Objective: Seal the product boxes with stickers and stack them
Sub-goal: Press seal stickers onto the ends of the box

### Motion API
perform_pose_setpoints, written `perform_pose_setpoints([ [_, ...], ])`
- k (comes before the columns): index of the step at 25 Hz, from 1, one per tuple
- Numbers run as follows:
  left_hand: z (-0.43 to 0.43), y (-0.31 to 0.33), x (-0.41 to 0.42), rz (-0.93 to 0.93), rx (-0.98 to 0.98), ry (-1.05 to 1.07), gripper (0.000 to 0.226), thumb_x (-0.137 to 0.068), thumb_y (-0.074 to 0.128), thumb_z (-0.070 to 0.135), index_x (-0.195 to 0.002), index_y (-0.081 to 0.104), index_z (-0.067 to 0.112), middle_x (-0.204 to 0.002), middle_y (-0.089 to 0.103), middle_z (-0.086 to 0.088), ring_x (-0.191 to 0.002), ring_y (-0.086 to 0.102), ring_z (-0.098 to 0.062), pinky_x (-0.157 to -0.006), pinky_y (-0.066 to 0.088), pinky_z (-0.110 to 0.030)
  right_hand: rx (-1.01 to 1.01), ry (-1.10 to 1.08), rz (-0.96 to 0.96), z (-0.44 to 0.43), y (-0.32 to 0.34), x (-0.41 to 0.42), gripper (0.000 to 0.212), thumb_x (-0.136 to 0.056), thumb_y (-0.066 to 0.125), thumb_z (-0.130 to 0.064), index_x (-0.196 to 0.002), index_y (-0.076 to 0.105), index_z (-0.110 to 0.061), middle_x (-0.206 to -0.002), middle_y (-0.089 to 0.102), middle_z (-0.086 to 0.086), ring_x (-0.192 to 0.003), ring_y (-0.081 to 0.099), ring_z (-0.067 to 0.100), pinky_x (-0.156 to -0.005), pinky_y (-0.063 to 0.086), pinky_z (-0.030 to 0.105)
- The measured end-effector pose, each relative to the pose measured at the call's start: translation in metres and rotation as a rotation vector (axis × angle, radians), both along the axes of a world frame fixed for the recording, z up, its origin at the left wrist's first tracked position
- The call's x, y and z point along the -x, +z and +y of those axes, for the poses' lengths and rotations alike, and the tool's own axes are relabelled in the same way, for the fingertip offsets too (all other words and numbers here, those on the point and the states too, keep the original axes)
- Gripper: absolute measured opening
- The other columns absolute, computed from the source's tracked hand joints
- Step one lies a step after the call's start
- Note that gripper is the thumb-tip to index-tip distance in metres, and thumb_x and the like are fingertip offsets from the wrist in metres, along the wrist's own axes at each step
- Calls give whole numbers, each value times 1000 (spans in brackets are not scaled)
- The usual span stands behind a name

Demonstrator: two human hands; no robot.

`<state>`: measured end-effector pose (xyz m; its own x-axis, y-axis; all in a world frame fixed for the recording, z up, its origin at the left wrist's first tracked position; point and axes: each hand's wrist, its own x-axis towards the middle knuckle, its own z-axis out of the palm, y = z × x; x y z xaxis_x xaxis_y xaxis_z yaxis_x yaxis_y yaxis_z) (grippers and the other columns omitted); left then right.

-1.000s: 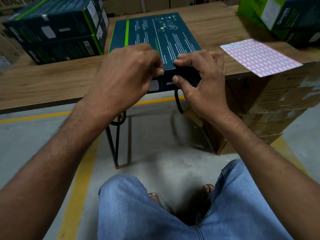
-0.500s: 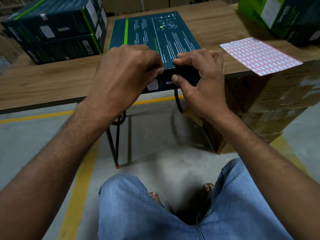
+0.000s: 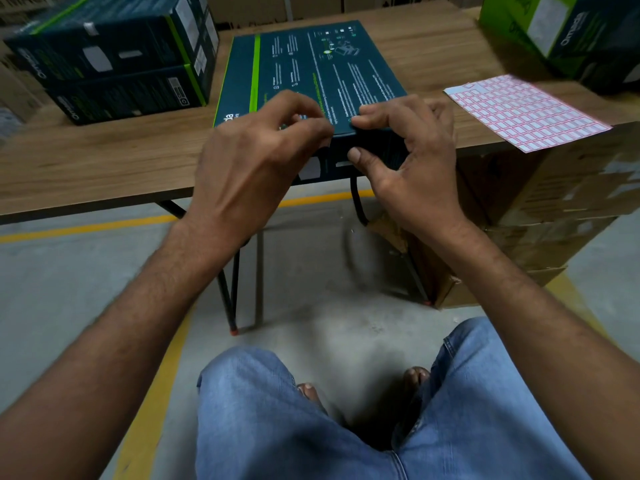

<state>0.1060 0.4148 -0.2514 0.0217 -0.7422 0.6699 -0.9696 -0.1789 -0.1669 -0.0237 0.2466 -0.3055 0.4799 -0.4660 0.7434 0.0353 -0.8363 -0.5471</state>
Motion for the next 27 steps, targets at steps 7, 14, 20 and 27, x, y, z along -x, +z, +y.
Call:
perform_pose_setpoints([
  [7, -1, 7, 3, 64, -17, 61, 27, -109, 54, 39, -122, 74, 27, -125, 71, 4, -99, 71, -20, -66, 54, -42, 7, 6, 10, -1, 0, 1, 32, -83, 79, -33, -113, 73, -25, -118, 61, -20, -117, 51, 21, -96, 44, 55],
  [14, -4, 14, 4, 282, 35, 29, 23, -101, 66, 41, -108, 80, 24, -106, 77, 6, -94, 72, -13, -77, 58, -44, 16, 1, 4, -1, 0, 1, 32, -82, 79, -33, -112, 73, -24, -119, 64, -16, -117, 52, 23, -95, 43, 54],
  [20, -1, 14, 3, 340, 41, 27, 24, -102, 66, 38, -109, 80, 20, -103, 78, 2, -91, 73, -17, -76, 58, -45, 6, -13, 12, -1, -1, 0, 31, -82, 79, -32, -112, 73, -25, -120, 67, -13, -117, 51, 21, -95, 42, 51],
  [27, 1, 23, 4, 302, -61, 39, 24, -101, 62, 42, -109, 78, 26, -108, 76, 6, -95, 71, -17, -75, 60, -46, 4, -19, 10, 1, -1, -1, 31, -82, 78, -32, -112, 72, -25, -120, 66, -14, -118, 50, 21, -94, 42, 48],
])
